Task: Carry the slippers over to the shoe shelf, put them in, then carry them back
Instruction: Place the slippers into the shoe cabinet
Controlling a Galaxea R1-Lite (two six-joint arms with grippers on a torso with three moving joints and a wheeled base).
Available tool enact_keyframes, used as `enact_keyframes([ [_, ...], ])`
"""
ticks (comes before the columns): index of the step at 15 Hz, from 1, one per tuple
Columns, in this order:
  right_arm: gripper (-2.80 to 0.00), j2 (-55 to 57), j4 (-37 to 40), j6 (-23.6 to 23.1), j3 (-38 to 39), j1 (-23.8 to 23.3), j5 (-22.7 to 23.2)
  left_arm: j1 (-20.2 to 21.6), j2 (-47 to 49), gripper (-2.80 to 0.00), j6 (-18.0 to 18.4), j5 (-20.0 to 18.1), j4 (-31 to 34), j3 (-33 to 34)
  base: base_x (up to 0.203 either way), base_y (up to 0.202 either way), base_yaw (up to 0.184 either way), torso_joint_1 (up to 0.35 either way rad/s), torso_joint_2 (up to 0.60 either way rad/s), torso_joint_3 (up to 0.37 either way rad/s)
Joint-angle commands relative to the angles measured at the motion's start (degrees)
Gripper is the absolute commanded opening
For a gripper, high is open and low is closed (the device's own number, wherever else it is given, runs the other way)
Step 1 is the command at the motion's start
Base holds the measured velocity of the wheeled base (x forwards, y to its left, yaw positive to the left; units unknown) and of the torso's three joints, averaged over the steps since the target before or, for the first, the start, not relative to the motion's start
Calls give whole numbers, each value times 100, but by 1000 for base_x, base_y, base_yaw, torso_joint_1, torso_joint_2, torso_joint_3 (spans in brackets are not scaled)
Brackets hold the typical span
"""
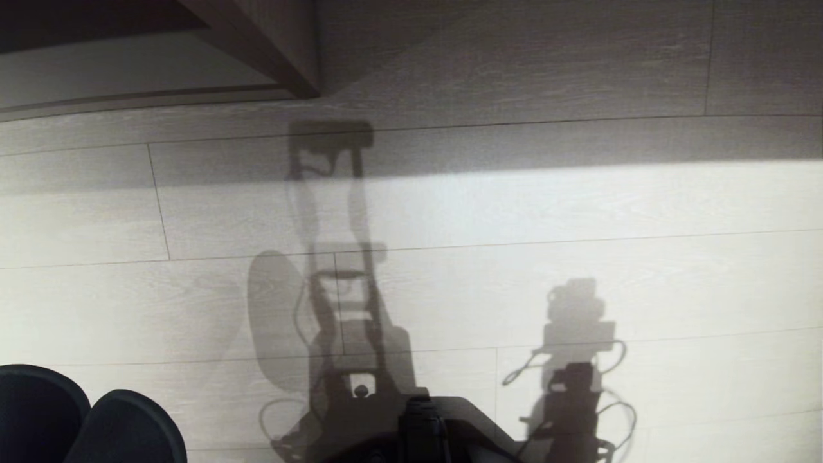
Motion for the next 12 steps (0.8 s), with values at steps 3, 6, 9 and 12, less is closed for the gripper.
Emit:
enact_keyframes([
  [3,-280,-9,0,4,2,-1,3,0,0,-280,5,1,-2,0,0,0,0,0,0,0],
  [6,-280,-9,0,4,2,-1,3,0,0,-280,5,1,-2,-1,0,0,0,0,0,0],
  [9,-280,-9,0,4,2,2,3,0,0,-280,36,39,26,-1,0,0,0,0,0,0],
  [12,-280,-9,0,4,2,7,3,0,0,-280,189,4,-46,-149,0,0,0,0,0,0],
])
